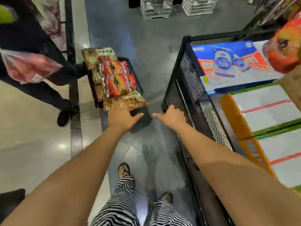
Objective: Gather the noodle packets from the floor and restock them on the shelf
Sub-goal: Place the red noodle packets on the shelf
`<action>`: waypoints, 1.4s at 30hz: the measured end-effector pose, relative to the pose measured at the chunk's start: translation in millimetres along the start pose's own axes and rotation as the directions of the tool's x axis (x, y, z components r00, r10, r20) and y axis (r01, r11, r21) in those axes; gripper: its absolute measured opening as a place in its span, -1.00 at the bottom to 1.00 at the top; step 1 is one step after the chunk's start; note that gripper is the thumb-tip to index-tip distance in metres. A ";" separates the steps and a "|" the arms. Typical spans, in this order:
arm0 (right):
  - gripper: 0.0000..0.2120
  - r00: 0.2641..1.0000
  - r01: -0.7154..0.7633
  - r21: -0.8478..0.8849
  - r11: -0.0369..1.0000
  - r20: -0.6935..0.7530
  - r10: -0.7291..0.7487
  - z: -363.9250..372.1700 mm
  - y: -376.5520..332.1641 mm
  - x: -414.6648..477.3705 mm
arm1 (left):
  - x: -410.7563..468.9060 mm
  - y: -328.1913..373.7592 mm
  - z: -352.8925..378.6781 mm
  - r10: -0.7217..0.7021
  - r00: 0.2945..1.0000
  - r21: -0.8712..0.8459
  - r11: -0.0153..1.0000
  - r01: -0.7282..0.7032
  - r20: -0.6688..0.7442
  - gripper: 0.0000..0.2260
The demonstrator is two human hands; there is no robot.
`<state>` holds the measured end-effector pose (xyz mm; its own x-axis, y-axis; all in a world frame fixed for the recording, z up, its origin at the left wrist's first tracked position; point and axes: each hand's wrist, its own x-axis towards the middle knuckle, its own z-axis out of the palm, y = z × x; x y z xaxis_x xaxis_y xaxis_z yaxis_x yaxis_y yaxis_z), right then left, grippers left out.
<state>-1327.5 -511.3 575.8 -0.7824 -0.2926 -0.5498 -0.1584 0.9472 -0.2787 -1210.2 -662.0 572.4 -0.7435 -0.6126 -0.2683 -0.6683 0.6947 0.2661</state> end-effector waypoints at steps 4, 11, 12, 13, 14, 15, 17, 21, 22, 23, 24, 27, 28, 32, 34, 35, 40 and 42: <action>0.01 0.984 -0.131 0.120 0.984 0.140 0.114 37.8 -47.8 40.3 | 45.7 -58.1 4.0 -0.030 0.998 0.000 1.000 0.030 0.055 -0.15; -0.02 0.947 -0.147 0.117 0.982 0.304 0.106 63.9 -89.3 95.4 | 119.2 -107.2 0.7 -0.060 0.986 -0.060 0.996 0.070 0.155 -0.45; -0.04 0.943 -0.155 0.113 0.981 0.313 0.113 62.0 -94.0 107.7 | 133.1 -111.0 2.9 -0.087 0.983 -0.058 0.994 0.097 0.163 -0.40; -0.08 0.940 -0.165 0.127 0.978 0.322 0.116 58.2 -100.1 121.2 | 147.8 -115.1 6.3 -0.120 0.978 -0.050 0.990 0.130 0.171 -0.35; -0.14 0.936 -0.180 0.148 0.972 0.329 0.124 54.0 -106.4 136.5 | 163.0 -118.0 9.2 -0.151 0.975 -0.048 0.986 0.161 0.165 -0.31; -0.20 0.935 -0.197 0.176 0.965 0.331 0.130 49.7 -112.6 152.3 | 178.4 -120.0 12.1 -0.176 0.972 -0.056 0.981 0.187 0.155 -0.28; -0.21 0.932 -0.236 0.261 0.936 0.334 0.142 44.6 -125.1 191.3 | 211.3 -121.2 12.6 -0.201 0.971 -0.073 0.975 0.211 0.129 -0.21; -0.09 0.905 -0.347 0.375 0.860 0.374 0.202 51.9 -157.8 278.1 | 287.1 -128.4 23.4 -0.296 0.952 -0.199 0.931 0.305 0.074 -0.16; -0.08 0.892 -0.384 0.414 0.825 0.397 0.216 55.9 -166.0 296.5 | 305.9 -132.0 28.3 -0.338 0.938 -0.234 0.909 0.346 0.073 -0.16; -0.09 0.882 -0.414 0.450 0.791 0.415 0.225 61.1 -173.2 313.5 | 323.4 -135.6 32.1 -0.388 0.918 -0.264 0.880 0.395 0.080 -0.16; -0.10 0.871 -0.435 0.475 0.765 0.436 0.225 66.9 -179.9 329.7 | 341.9 -139.2 33.9 -0.437 0.895 -0.283 0.850 0.444 0.090 -0.16; -0.11 0.828 -0.501 0.477 0.722 0.509 0.238 92.5 -195.6 372.2 | 397.8 -153.3 38.3 -0.480 0.875 -0.255 0.840 0.478 0.060 -0.17; -0.09 0.813 -0.525 0.482 0.701 0.527 0.247 104.0 -200.2 385.4 | 416.8 -160.9 40.8 -0.454 0.891 -0.213 0.868 0.448 0.022 -0.16; -0.14 0.778 -0.595 0.498 0.630 0.554 0.297 145.7 -215.7 432.2 | 499.1 -191.4 60.7 -0.203 0.978 0.054 0.977 0.206 -0.050 -0.03; -0.14 0.737 -0.657 0.529 0.537 0.600 0.311 164.6 -224.7 451.8 | 543.2 -197.2 72.4 -0.070 0.997 0.161 0.984 0.071 -0.017 -0.08; -0.13 0.696 -0.704 0.523 0.480 0.643 0.320 177.7 -226.9 459.9 | 563.7 -197.0 77.7 -0.018 1.000 0.201 0.979 0.015 0.012 -0.08; -0.35 0.574 -0.815 0.449 0.365 0.712 0.405 228.4 -249.7 470.3 | 638.0 -193.9 98.2 -0.018 0.970 0.396 0.915 -0.082 0.241 0.00; -0.22 0.565 -0.820 0.456 0.345 0.740 0.365 234.2 -260.9 470.5 | 653.2 -195.2 100.0 -0.076 0.954 0.431 0.900 -0.060 0.290 0.05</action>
<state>-1513.2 -926.7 205.5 -0.0542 0.0838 -0.9950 0.8618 0.5072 -0.0042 -1563.1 -1160.0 252.6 -0.6521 -0.5277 -0.5443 -0.5475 0.8244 -0.1434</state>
